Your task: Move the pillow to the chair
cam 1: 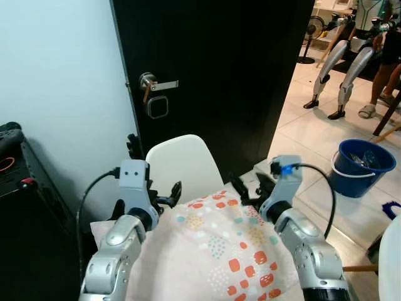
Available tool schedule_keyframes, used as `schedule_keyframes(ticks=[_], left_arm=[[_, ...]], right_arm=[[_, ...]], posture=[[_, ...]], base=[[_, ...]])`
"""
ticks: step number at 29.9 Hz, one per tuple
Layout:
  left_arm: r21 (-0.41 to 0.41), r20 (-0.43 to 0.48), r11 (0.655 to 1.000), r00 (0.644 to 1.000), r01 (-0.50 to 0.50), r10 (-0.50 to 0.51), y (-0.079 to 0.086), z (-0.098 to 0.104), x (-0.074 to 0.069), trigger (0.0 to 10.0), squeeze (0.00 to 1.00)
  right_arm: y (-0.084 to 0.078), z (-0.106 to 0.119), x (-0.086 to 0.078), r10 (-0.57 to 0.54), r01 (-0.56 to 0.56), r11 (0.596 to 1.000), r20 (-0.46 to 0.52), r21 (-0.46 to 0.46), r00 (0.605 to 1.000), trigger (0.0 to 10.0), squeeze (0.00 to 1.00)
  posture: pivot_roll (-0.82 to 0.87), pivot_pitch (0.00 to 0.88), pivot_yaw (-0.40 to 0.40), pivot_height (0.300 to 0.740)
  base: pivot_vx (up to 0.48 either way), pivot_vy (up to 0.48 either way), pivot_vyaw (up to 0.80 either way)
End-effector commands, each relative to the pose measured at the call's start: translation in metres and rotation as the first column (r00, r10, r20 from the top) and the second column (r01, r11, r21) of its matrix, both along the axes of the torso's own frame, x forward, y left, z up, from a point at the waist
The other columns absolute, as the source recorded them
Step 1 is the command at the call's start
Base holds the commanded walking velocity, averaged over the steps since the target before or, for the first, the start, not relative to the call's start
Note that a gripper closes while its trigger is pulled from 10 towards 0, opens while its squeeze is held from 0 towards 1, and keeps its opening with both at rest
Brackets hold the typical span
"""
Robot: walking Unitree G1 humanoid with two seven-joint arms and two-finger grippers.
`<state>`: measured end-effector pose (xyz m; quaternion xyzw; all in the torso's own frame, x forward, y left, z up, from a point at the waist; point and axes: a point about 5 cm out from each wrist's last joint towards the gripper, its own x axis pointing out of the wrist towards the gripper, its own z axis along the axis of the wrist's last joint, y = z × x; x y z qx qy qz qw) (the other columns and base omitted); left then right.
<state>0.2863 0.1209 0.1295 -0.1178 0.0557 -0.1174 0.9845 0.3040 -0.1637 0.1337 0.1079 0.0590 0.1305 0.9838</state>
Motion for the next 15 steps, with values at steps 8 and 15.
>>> schedule_keyframes(ticks=[8,15], left_arm=[[-0.031,-0.002,0.998,0.999,-0.051,0.051,0.012,-0.008,-0.004,10.0,0.00],[0.043,0.022,0.999,0.999,-0.028,0.027,0.015,-0.011,-0.014,10.0,0.00]], right_arm=[[-0.013,-0.007,-0.008,-0.142,0.141,0.989,-0.020,-0.051,0.990,10.0,0.00],[-0.022,-0.006,-0.013,-0.193,0.192,0.977,-0.003,-0.093,0.981,10.0,0.00]], posture=[[-0.03,0.012,-0.024,0.740],[-0.03,0.018,-0.030,0.740]], base=[[-0.398,0.000,-0.44],[-0.444,0.000,-0.19]])
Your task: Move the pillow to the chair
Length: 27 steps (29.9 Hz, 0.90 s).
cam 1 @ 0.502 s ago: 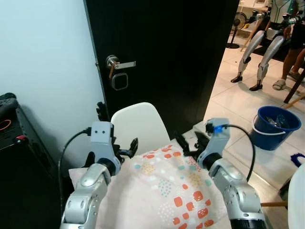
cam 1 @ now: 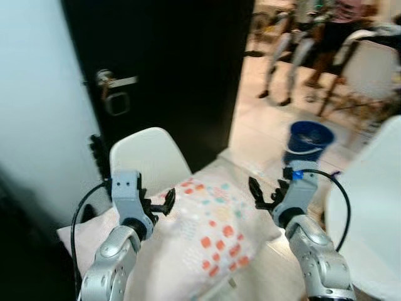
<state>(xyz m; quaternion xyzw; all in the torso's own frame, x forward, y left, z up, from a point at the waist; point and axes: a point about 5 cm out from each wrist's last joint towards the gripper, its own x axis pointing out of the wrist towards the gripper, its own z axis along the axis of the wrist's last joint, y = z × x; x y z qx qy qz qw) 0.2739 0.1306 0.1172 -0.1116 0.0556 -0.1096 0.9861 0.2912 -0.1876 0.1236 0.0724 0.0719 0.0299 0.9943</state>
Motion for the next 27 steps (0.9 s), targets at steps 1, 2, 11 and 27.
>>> schedule_keyframes(ticks=[1,2,11,27], left_arm=[[0.032,0.024,0.999,1.000,-0.012,0.011,0.005,0.001,-0.001,10.0,0.00],[0.025,0.024,1.000,1.000,-0.013,0.012,0.004,0.001,0.001,10.0,0.00],[0.003,0.023,1.000,1.000,-0.002,0.002,0.002,0.002,0.005,10.0,0.00],[-0.155,0.037,0.988,0.999,0.024,-0.018,0.005,0.004,0.012,10.0,0.00]], right_arm=[[0.001,0.004,0.000,-0.003,0.003,1.000,0.022,-0.013,1.000,10.0,0.00],[-0.002,0.003,0.001,-0.019,0.020,0.999,0.014,-0.029,1.000,10.0,0.00],[-0.004,0.002,0.002,-0.033,0.033,0.997,0.005,-0.063,0.999,10.0,0.00],[-0.003,0.000,0.003,-0.039,0.039,0.997,0.003,-0.062,0.999,10.0,0.00]], posture=[[-0.03,0.018,-0.030,0.740],[-0.04,0.020,-0.028,0.740],[-0.04,0.024,-0.027,0.740],[-0.05,0.017,-0.021,0.740]], base=[[-0.446,0.000,0.00],[-0.424,0.000,0.00],[-0.408,0.000,-0.37],[0.000,0.000,-0.72]])
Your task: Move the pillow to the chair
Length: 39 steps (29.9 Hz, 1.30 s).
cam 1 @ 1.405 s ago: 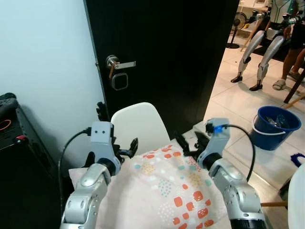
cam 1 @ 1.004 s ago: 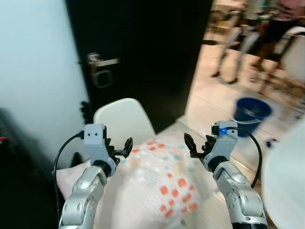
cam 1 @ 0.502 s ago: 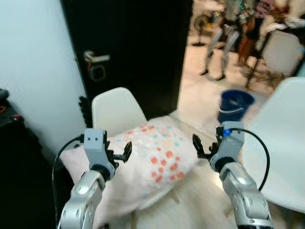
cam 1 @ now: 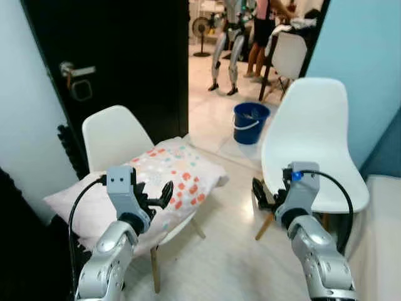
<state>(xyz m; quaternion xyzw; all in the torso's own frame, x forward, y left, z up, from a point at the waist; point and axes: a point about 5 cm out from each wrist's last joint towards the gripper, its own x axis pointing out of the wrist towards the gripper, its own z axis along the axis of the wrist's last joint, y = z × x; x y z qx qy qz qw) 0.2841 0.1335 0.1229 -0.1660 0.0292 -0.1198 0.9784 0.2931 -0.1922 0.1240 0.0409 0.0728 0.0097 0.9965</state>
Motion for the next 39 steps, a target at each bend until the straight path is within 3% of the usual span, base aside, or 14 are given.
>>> schedule_keyframes(ticks=[1,4,7,8,10,14,17,20,29,39], left_arm=[[-0.040,-0.005,0.999,1.000,0.013,-0.013,0.002,-0.002,0.001,10.0,0.00],[-0.039,0.004,0.999,1.000,0.010,-0.010,0.005,-0.001,0.002,10.0,0.00],[0.063,0.031,0.996,0.998,-0.057,0.055,0.020,0.000,0.002,10.0,0.00],[0.063,0.031,0.996,0.998,-0.057,0.055,0.020,0.000,0.002,10.0,0.00],[0.134,0.033,0.984,0.993,-0.117,0.114,0.032,-0.003,-0.003,10.0,0.00],[0.130,0.002,0.987,0.996,-0.091,0.092,0.028,-0.010,-0.012,10.0,0.00],[0.209,0.027,0.977,0.999,-0.047,0.042,0.025,-0.011,-0.020,10.0,0.00],[0.186,0.037,0.980,0.997,-0.070,0.064,0.026,-0.010,-0.015,10.0,0.00],[0.129,0.067,0.991,0.997,-0.047,0.038,0.018,-0.006,-0.005,10.0,0.00],[0.153,0.084,0.985,0.994,-0.077,0.065,0.017,-0.006,0.001,10.0,0.00]], right_arm=[[0.001,0.000,0.001,-0.004,0.004,1.000,0.005,0.004,1.000,10.0,0.00],[0.001,0.000,0.000,-0.015,0.014,1.000,0.011,0.003,1.000,10.0,0.00],[-0.007,0.000,-0.009,-0.062,0.062,0.998,0.013,-0.014,0.998,10.0,0.00],[-0.007,0.000,-0.009,-0.062,0.062,0.998,0.013,-0.014,0.998,10.0,0.00],[-0.020,-0.004,-0.020,-0.104,0.104,0.994,-0.002,-0.044,0.995,10.0,0.00],[-0.027,-0.010,-0.026,-0.126,0.125,0.991,-0.018,-0.049,0.992,10.0,0.00],[-0.024,-0.010,-0.029,-0.108,0.107,0.991,-0.010,-0.085,0.994,10.0,0.00],[-0.016,-0.006,-0.026,-0.052,0.054,0.986,0.015,-0.159,0.999,10.0,0.00],[-0.021,-0.006,-0.021,-0.061,0.064,0.985,0.027,-0.161,0.998,10.0,0.00],[-0.023,-0.009,-0.017,-0.067,0.070,0.986,0.024,-0.154,0.997,10.0,0.00]], posture=[[-0.05,0.017,-0.021,0.740],[-0.06,0.019,-0.019,0.740],[-0.06,0.026,-0.015,0.740],[-0.06,0.026,-0.015,0.740],[-0.07,0.031,-0.010,0.740],[-0.06,0.036,-0.009,0.740],[-0.05,0.039,-0.008,0.740],[-0.05,0.041,-0.008,0.740],[-0.06,0.037,-0.018,0.740],[-0.06,0.004,-0.032,0.740]], base=[[0.000,0.000,-0.73],[0.000,0.000,-0.73],[0.000,0.000,-0.73],[0.000,0.000,-0.73],[0.000,0.000,-0.73],[0.000,0.000,-0.73],[0.000,0.000,-0.73],[0.000,0.000,-0.73],[0.000,0.000,-0.73],[0.000,0.000,-0.73]])
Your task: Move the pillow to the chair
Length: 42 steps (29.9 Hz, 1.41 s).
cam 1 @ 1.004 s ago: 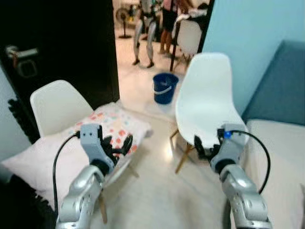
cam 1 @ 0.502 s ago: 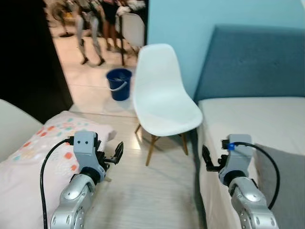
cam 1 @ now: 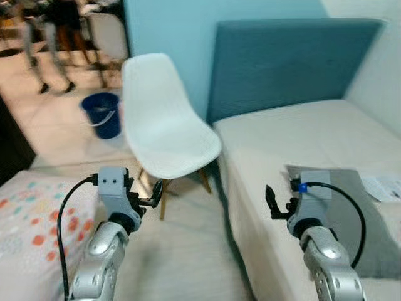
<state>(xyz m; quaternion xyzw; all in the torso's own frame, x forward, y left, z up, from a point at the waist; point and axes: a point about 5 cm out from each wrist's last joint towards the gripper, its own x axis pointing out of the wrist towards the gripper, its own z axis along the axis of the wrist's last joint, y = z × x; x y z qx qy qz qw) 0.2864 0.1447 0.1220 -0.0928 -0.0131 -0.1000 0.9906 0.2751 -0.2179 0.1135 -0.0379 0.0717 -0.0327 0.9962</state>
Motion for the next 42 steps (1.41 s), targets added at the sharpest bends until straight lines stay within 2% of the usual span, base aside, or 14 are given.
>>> schedule_keyframes(ticks=[1,10,15,18,21,23,27,31,33,36,38,42], left_arm=[[0.020,-0.013,0.999,1.000,-0.026,0.026,0.004,-0.006,0.002,10.0,0.00],[0.027,-0.012,0.999,1.000,-0.021,0.022,0.000,-0.002,0.012,10.0,0.00],[-0.015,-0.017,0.998,0.998,0.066,-0.066,-0.011,0.009,0.024,10.0,0.00],[-0.011,-0.001,0.998,0.999,0.054,-0.054,-0.008,0.013,0.027,10.0,0.00],[-0.016,-0.002,0.999,0.999,0.033,-0.033,-0.005,0.011,0.030,10.0,0.00],[-0.019,-0.007,0.999,0.999,0.032,-0.032,-0.005,0.010,0.030,10.0,0.00],[0.033,-0.014,0.999,0.999,0.033,-0.033,-0.010,0.005,0.021,10.0,0.00],[-0.025,-0.051,0.999,0.998,0.037,-0.038,-0.004,0.004,0.021,10.0,0.00],[-0.055,-0.054,0.998,0.998,0.025,-0.027,-0.001,0.005,0.022,10.0,0.00],[-0.057,-0.048,0.998,0.998,0.027,-0.029,0.000,0.006,0.022,10.0,0.00],[-0.078,-0.037,0.997,0.999,0.023,-0.026,0.001,0.008,0.024,10.0,0.00],[-0.067,-0.043,0.998,0.999,0.001,-0.004,0.004,0.007,0.027,10.0,0.00]], right_arm=[[0.002,0.001,0.005,0.005,-0.005,1.000,0.018,0.009,1.000,10.0,0.00],[-0.002,0.004,0.015,-0.006,0.005,0.999,0.029,0.040,1.000,10.0,0.00],[-0.008,0.013,0.022,-0.030,0.025,0.995,0.051,0.092,0.998,10.0,0.00],[-0.007,0.013,0.024,-0.028,0.024,0.996,0.051,0.083,0.998,10.0,0.00],[0.000,0.012,0.026,0.001,-0.002,1.000,0.052,0.029,0.999,10.0,0.00],[0.001,0.011,0.026,0.006,-0.007,1.000,0.052,0.022,0.999,10.0,0.00],[-0.004,0.005,0.017,-0.008,0.006,0.999,0.031,0.042,0.999,10.0,0.00],[-0.016,0.023,0.022,-0.051,0.042,0.994,0.085,0.104,0.995,10.0,0.00],[-0.018,0.030,0.026,-0.057,0.047,0.995,0.108,0.093,0.993,10.0,0.00],[-0.017,0.026,0.026,-0.064,0.056,0.995,0.094,0.086,0.994,10.0,0.00],[-0.011,0.010,0.025,-0.066,0.062,0.993,0.042,0.102,0.997,10.0,0.00],[-0.008,0.018,0.032,-0.046,0.039,0.993,0.064,0.108,0.997,10.0,0.00]], posture=[[-0.07,0.000,-0.040,0.740],[-0.08,0.000,-0.036,0.740],[-0.09,0.000,-0.033,0.740],[-0.09,0.000,-0.029,0.740],[-0.08,0.000,-0.036,0.740],[-0.09,0.000,-0.036,0.740],[-0.10,0.000,-0.031,0.740],[-0.09,0.018,-0.023,0.740],[-0.08,0.024,-0.027,0.740],[-0.09,0.019,-0.023,0.740],[-0.07,0.017,-0.035,0.740],[-0.08,0.006,-0.024,0.740]], base=[[0.000,0.000,-0.73],[0.000,0.000,-0.73],[0.000,0.000,-0.74],[0.000,0.000,-0.74],[0.000,0.000,-0.74],[0.000,0.000,-0.74],[0.000,0.000,-0.74],[0.000,0.000,-0.74],[0.000,0.000,-0.74],[0.000,0.000,-0.74],[0.000,0.000,-0.74],[0.000,0.000,-0.74]])
